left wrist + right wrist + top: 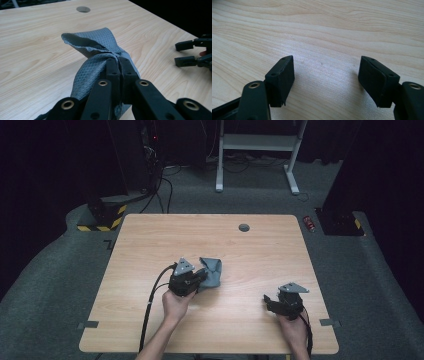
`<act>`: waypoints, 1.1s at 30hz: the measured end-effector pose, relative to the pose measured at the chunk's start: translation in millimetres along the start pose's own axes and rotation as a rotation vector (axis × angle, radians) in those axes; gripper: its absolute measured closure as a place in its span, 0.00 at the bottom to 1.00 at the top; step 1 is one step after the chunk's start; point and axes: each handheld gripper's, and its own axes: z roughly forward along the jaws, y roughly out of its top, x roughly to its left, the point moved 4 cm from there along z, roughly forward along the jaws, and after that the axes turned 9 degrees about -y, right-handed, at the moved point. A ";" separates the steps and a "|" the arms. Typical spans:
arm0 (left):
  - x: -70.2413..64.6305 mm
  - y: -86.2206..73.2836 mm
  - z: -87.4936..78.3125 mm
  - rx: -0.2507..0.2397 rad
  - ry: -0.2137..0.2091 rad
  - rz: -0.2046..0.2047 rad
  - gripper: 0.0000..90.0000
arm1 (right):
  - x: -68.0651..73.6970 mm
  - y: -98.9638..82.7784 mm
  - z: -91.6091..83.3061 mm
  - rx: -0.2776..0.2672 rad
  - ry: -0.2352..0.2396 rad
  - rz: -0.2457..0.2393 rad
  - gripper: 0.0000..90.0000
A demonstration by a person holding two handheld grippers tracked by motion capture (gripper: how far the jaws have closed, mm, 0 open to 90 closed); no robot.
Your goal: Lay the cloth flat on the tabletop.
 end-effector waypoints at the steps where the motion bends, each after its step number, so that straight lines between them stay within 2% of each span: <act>1: 0.0 0.0 0.0 0.000 0.000 0.000 0.97 | 0.0 0.0 0.0 0.000 0.000 0.000 0.32; 10: -8.0 -1.1 18.6 0.010 -0.036 -0.002 0.97 | 0.0 0.0 0.0 0.000 0.000 0.000 0.32; 17: -7.3 -8.6 33.7 0.041 -0.048 -0.007 0.97 | 0.0 0.0 0.0 0.000 0.000 0.000 0.32; 23: -7.2 -13.6 39.4 0.055 -0.052 -0.010 0.96 | 0.0 0.0 0.0 0.000 0.000 0.000 0.32; 27: -6.6 -18.3 39.1 0.070 -0.051 -0.003 0.89 | 0.0 0.0 0.0 0.000 0.000 0.000 0.32; 33: -5.2 -24.4 28.2 0.065 -0.040 -0.010 0.72 | 0.0 0.0 0.0 0.000 0.000 0.000 0.32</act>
